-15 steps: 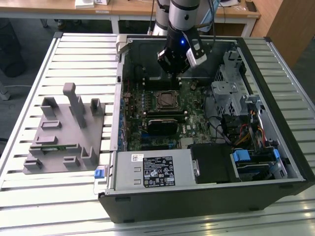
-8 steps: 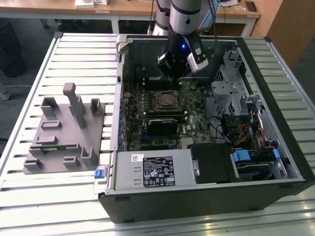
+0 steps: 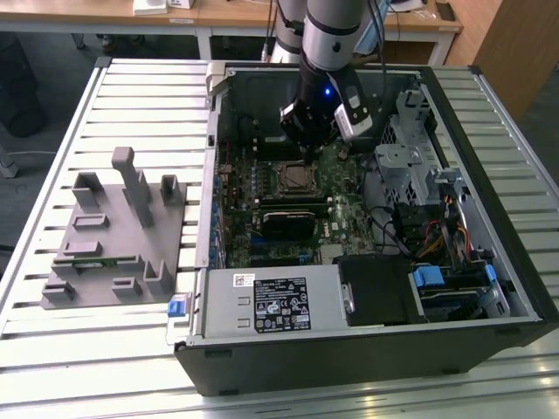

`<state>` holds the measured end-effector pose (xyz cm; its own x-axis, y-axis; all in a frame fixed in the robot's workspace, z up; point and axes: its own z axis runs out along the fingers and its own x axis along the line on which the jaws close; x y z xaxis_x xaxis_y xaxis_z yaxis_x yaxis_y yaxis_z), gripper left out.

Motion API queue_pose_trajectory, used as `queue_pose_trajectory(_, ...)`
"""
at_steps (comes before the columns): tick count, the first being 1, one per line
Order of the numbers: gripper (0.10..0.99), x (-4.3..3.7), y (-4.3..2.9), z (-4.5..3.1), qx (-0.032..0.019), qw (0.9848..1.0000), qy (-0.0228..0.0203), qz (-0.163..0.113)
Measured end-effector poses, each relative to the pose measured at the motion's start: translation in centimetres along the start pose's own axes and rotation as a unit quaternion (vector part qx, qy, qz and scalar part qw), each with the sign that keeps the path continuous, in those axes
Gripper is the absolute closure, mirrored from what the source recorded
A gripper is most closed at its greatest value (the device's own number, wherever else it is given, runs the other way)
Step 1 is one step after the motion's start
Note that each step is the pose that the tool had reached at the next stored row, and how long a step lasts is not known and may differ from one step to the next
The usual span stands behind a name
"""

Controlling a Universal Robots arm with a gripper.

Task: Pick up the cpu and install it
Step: 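Install the second cpu locking lever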

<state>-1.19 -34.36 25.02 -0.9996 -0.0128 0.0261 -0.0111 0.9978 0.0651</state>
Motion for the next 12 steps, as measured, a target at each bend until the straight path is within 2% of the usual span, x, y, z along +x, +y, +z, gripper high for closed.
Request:
queue_pose_trajectory(5, 0.980, 0.07, -0.87, 0.19, -0.0001, 1.0000, 0.0000, 0.000)
queue_pose_trajectory(9, 0.980, 0.99, -0.99, 0.32, 0.0000, 1.0000, 0.0000, 0.000)
queue_pose_trajectory(12, 0.980, 1.11, -1.71, 0.36, -0.0001, 1.0000, 0.0000, 0.000)
